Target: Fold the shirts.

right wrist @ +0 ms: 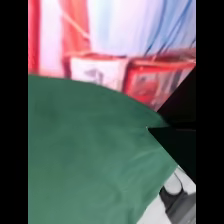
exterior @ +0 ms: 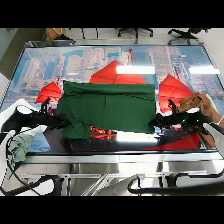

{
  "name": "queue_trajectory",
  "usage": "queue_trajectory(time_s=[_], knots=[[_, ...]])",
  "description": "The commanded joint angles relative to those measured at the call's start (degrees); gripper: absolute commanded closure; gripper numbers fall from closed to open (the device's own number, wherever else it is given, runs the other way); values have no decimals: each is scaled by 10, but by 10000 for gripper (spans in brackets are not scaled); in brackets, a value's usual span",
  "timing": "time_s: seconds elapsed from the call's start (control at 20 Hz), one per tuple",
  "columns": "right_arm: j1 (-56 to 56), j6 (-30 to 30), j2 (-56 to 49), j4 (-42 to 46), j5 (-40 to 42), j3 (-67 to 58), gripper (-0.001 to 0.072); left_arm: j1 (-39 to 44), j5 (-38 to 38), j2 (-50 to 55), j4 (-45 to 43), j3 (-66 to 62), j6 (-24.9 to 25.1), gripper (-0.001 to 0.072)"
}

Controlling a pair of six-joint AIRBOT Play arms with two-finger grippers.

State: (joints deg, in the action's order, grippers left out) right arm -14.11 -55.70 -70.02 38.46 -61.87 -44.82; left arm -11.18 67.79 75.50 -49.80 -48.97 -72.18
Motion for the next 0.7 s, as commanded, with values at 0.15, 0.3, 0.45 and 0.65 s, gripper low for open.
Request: queue_trajectory(time_s=[0.15,0.3,0.45,0.65], knots=[[-17,-59,85,96,-95,-8,689,11,142,-160,-81,-35,-70,694],[-37,-122,153,225,-136,-8,689,10,170,-262,-106,27,-83,694],[-51,-116,217,228,-139,-8,689,11,158,-337,-100,90,-90,694],[-52,-54,233,133,-91,-36,688,11,66,-342,-49,67,-65,694]])
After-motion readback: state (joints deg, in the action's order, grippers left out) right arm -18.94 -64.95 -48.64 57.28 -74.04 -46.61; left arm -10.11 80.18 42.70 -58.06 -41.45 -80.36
